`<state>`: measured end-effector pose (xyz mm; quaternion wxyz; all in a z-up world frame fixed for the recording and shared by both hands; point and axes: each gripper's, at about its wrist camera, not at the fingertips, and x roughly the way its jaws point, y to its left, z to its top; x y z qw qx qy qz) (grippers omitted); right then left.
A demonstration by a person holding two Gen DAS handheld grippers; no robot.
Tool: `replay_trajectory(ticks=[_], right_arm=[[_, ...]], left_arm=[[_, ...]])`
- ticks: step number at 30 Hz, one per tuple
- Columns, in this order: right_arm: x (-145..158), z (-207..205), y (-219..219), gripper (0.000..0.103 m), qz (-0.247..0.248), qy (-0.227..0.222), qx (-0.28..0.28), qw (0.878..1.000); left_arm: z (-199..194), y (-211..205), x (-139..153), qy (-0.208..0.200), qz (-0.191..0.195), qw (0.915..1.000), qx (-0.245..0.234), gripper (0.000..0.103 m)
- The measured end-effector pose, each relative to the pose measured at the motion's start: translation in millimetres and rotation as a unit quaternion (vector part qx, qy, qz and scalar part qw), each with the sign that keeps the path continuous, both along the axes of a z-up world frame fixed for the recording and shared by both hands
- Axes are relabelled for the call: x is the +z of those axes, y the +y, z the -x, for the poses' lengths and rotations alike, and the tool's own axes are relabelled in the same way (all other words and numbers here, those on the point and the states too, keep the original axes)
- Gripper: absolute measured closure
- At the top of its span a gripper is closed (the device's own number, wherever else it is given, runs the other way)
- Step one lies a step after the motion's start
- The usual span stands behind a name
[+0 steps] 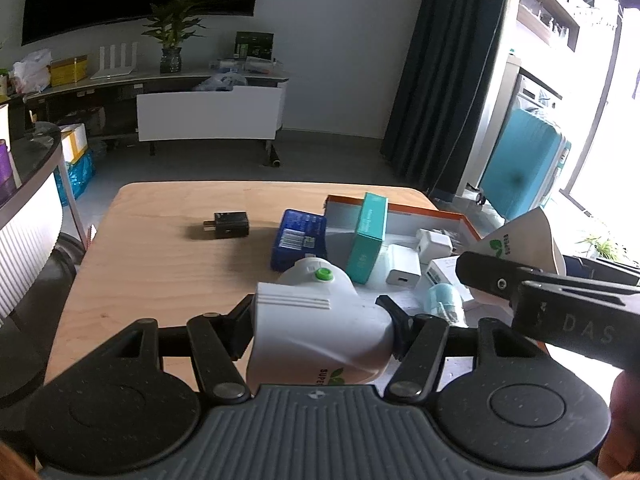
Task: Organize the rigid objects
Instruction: 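Lower the mug-shaped plug and plug adapter into the white box with both tools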
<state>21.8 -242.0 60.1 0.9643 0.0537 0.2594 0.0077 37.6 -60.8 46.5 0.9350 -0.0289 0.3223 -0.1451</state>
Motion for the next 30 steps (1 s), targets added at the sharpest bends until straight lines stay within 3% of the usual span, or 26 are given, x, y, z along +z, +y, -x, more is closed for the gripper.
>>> replay_trajectory(ticks=[30], right_arm=[[-4,13,-52,0.027,-0.010,0.003,-0.076,0.997]], left_arm=[[-3,-49,-7,0.016,0.004,0.9981,-0.059,0.039]])
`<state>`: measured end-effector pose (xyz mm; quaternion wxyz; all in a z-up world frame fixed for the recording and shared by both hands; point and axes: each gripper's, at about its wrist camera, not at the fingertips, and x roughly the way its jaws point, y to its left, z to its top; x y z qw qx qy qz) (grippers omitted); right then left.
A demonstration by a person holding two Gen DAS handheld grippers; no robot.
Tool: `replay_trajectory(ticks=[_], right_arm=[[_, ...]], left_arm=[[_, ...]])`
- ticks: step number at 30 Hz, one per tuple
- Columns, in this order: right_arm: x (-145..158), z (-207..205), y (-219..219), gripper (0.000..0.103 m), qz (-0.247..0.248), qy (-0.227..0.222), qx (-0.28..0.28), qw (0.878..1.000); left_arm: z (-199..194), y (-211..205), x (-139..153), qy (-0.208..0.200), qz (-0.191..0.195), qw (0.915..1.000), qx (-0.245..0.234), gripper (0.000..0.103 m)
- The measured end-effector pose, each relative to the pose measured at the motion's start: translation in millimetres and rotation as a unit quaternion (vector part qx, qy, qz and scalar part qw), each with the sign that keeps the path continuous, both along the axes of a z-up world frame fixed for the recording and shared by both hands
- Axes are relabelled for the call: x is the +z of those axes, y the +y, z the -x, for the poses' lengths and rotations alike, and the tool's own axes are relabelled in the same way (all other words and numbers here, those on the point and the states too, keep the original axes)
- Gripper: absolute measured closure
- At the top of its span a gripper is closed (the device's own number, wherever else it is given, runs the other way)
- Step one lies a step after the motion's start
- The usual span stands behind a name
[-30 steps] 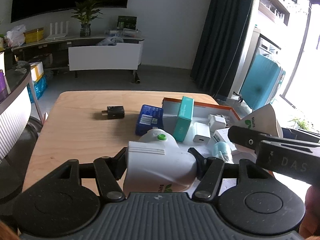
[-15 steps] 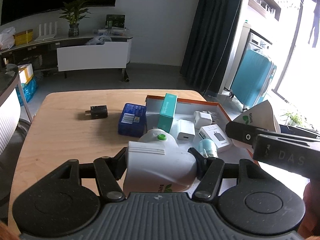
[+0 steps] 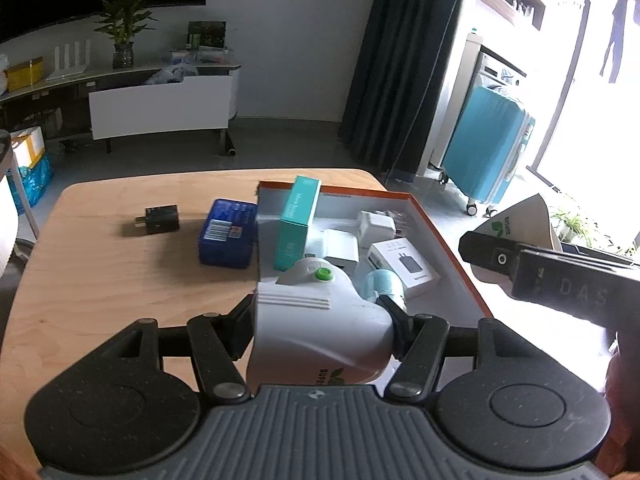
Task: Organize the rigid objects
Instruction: 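Lower the mug-shaped plug and plug adapter into the white box with both tools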
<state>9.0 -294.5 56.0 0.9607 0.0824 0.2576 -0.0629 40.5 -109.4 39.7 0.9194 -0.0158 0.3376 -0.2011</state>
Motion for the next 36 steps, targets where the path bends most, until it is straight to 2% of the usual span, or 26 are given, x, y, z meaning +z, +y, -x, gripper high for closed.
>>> replay_trajectory(ticks=[13,30,32,34,35,36], right_arm=[[-9,4,-19,0.027,-0.008,0.012,-0.026,1.000],[-18,2,-27,0.027,-0.014,0.027,-0.034,0.999],[-18,0,-28,0.028,-0.014,0.029,-0.034,0.999],[-19,-1,-29,0.036,-0.014,0.029,-0.033,0.999],[-18,-1,-30,0.044,-0.015,0.029,-0.032,0.999],[-19,-2,-31,0.046,-0.014,0.030,-0.031,0.999]], left_arm=[[-1,-22,-6,0.006,-0.005,0.9996,-0.027,0.039],[5,-42,-19,0.021,-0.015,0.9980,-0.057,0.039],[5,-44,-20,0.022,-0.016,0.9978,-0.060,0.039],[5,-46,-22,0.023,-0.017,0.9976,-0.063,0.039],[5,-47,-23,0.024,-0.017,0.9975,-0.064,0.039],[5,-48,-24,0.025,-0.017,0.9974,-0.066,0.039]])
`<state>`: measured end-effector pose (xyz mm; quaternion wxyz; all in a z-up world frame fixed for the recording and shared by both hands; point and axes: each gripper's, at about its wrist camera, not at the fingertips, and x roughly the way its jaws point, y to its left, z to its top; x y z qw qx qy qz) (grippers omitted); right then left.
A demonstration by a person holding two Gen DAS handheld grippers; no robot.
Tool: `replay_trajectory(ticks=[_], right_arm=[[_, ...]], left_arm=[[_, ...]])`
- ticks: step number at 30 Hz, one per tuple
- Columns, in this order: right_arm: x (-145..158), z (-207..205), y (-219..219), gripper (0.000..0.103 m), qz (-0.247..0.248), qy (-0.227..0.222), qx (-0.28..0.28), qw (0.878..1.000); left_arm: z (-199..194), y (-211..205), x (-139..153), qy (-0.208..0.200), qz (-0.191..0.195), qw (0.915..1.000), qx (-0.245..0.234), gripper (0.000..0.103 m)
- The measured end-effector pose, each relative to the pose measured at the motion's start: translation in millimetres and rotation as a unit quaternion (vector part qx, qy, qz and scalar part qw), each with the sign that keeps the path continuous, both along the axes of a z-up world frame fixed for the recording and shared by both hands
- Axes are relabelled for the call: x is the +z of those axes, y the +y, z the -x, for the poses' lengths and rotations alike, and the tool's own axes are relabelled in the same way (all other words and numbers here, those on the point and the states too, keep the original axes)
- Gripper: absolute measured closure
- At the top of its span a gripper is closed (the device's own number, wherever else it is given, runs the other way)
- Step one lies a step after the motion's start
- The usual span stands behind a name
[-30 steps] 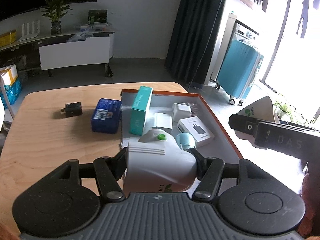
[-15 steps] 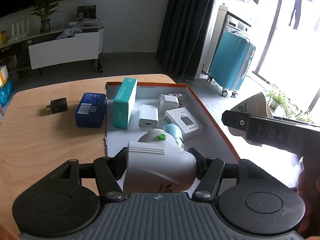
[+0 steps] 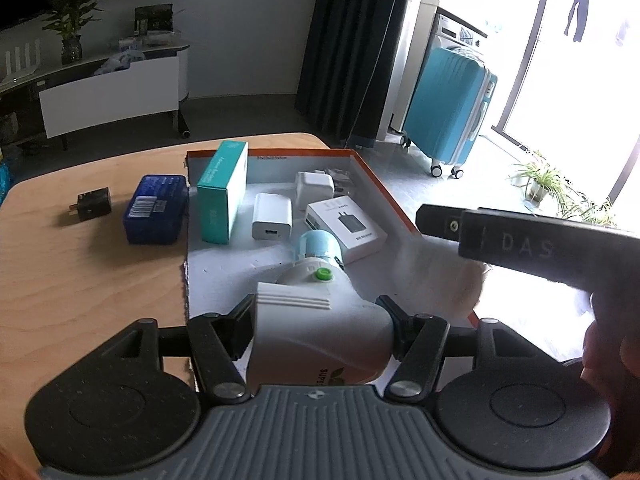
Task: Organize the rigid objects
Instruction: 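Lower the mug-shaped plug and plug adapter into the white box with both tools, then open both tools to release the two white plugs into the box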
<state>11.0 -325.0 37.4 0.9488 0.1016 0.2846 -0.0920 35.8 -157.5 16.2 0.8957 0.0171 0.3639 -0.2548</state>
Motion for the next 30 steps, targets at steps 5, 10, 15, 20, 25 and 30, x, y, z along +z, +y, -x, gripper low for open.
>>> replay_trajectory(ticks=[5,10,15,20,25,30], right_arm=[[-3,0,-3,0.048,-0.006,-0.001,-0.005,1.000],[0,3,-6,0.047,-0.007,-0.013,-0.013,1.000],[3,6,-6,0.043,-0.008,-0.025,-0.017,1.000],[6,6,-3,0.040,-0.005,-0.030,-0.015,0.999],[9,5,2,0.034,-0.002,-0.037,-0.011,0.999],[11,4,11,0.026,0.001,-0.041,-0.003,0.999]], left_arm=[[-1,-4,-5,0.006,-0.002,1.0000,-0.005,0.039],[-3,-6,-7,0.010,0.001,0.9999,-0.010,0.039],[-5,-11,-8,0.012,0.017,0.9994,-0.029,0.040],[-8,-10,-6,0.013,0.021,0.9994,-0.023,0.030],[-10,-2,-2,0.014,0.014,0.9998,-0.001,0.023],[-14,13,5,0.011,0.002,0.9994,0.033,0.020]])
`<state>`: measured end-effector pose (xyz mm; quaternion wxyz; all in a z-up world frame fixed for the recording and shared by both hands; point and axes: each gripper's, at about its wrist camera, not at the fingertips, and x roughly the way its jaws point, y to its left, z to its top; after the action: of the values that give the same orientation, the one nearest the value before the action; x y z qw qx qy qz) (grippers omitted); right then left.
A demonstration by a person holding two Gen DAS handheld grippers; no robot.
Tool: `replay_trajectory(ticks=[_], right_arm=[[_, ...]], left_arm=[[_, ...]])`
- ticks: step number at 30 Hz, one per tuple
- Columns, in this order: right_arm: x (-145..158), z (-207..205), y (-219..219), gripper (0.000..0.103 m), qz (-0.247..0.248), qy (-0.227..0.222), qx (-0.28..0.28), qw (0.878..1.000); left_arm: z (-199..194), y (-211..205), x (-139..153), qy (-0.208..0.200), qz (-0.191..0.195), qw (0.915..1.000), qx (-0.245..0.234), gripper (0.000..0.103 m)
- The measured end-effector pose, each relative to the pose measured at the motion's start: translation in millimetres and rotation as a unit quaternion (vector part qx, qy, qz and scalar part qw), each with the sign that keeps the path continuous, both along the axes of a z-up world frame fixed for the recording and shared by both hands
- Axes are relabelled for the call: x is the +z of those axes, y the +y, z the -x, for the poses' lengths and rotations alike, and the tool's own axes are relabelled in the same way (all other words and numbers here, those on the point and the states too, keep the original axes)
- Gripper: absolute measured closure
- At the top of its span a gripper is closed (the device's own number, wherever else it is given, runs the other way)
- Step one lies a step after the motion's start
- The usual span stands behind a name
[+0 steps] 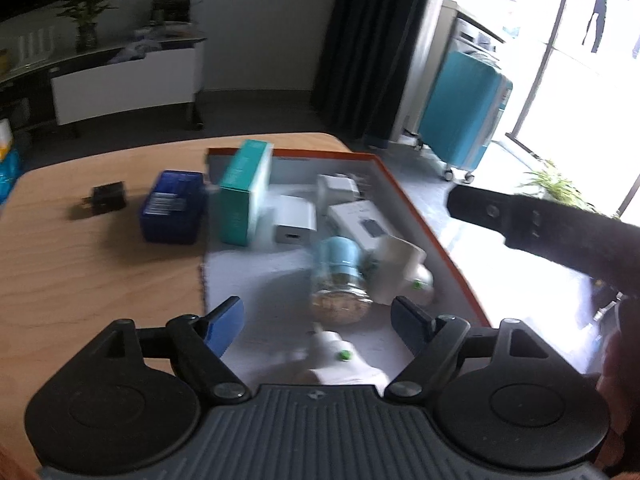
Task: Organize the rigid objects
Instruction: 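Open both tools to release the two white plugs into the box, then withdraw both tools from the box toward the blue box and black charger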
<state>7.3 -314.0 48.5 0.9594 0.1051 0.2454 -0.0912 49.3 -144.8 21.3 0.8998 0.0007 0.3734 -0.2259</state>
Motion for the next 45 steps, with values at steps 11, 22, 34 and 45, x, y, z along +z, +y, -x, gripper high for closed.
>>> replay_trajectory(ticks=[11,22,34,45], right_arm=[[0,-12,27,0.020,0.011,0.010,0.034,0.999],[-1,-28,60,0.018,0.012,0.019,0.077,0.997],[-8,-48,97,0.018,0.005,0.034,0.125,0.992],[-10,-66,120,0.018,0.008,0.042,0.148,0.988]], left_arm=[[-8,38,10,-0.007,-0.012,0.9978,0.065,0.010],[-16,80,12,-0.004,-0.009,0.9936,0.113,0.008],[-25,123,13,0.001,-0.001,0.9864,0.164,0.008],[-34,147,13,0.002,0.001,0.9824,0.187,0.008]])
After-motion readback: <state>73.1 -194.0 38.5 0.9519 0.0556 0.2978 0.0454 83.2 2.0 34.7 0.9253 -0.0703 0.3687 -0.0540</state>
